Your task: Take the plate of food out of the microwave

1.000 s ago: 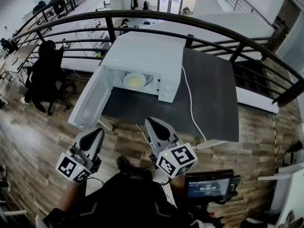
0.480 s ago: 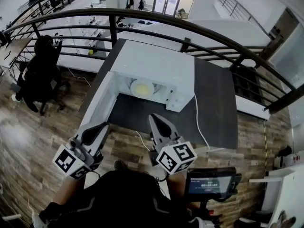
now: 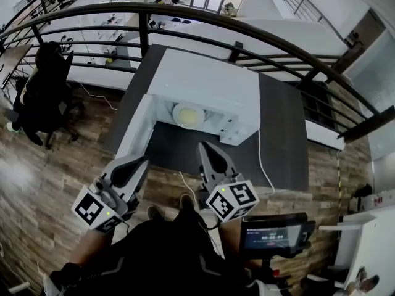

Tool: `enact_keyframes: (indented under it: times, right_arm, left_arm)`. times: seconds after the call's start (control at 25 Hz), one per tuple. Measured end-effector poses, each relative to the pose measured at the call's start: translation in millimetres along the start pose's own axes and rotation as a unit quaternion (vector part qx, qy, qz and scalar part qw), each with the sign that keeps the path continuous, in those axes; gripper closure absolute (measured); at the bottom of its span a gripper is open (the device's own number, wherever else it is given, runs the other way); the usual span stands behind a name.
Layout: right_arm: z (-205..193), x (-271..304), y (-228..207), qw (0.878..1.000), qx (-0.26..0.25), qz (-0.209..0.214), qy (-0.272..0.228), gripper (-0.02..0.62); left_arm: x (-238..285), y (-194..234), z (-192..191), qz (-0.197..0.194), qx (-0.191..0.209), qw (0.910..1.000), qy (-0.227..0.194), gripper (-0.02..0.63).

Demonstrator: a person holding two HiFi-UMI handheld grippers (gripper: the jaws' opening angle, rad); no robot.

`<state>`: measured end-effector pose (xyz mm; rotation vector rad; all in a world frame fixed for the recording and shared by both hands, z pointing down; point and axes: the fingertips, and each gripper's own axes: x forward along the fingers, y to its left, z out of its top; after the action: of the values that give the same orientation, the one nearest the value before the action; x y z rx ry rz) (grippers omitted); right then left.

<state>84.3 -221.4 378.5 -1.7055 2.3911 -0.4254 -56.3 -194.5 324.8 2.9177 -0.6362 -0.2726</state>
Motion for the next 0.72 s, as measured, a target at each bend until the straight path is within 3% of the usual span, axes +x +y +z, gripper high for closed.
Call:
enact_keyframes:
  times: [0.16,0.32,0.52,0.72]
  right_arm:
    - [-13,21,-29,1.000,0.024,0.004,0.003,0.594]
    - [-34,36,-70,0.994,0.103,-0.005,0.017,0.552]
    - [-67,53,-120,0.976,0.214,-0.025,0.030,0.514]
    - [-102,71,-149,0.949,0.311,-0.043,0.035,0.377]
  left_arm:
    - [14,17,-9,0.025,0.003,0.9997,0.007,0.603]
    - [26,24,-15,0.058,0.015,0.9978,0.027,0.603]
    - [49,25,-20,0.075,0.029,0.9959,0.041,0.603]
    - [59,33,-27,0.097,0.026,0.9935,0.054,0.604]
